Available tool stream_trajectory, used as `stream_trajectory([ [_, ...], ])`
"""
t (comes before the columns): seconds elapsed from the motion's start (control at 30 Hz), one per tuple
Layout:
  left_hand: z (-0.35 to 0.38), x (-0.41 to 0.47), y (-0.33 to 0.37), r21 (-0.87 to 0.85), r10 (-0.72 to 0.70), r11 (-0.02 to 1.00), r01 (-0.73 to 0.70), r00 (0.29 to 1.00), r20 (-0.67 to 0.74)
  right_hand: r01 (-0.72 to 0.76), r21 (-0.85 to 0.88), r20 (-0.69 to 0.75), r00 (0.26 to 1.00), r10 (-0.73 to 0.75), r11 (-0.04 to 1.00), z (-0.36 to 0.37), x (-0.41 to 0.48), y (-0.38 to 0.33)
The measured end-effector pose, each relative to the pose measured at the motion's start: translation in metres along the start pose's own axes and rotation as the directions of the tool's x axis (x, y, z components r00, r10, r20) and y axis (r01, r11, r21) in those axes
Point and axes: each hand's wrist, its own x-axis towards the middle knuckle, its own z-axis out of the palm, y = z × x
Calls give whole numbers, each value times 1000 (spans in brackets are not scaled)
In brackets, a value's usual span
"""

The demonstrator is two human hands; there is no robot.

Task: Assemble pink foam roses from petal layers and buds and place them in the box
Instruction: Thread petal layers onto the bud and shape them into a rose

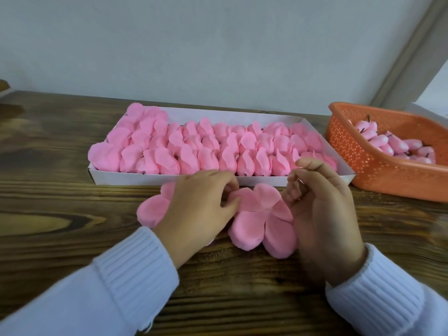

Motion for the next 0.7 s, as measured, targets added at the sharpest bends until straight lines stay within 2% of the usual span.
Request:
stream_trajectory([
  [0.13,-1,-2,0,104,93,991,-88,994,-53,-4,-33,-1,1000,4,999,0,-1,0],
  [0.37,0,-6,5,229,149,965,-129,986,-72,-15,-52,3,1000,15,999,0,-1,1],
  [0.7,0,-5,4,236,171,961,-143,980,-101,-8,-86,-4,1000,7,996,-2,0,1],
])
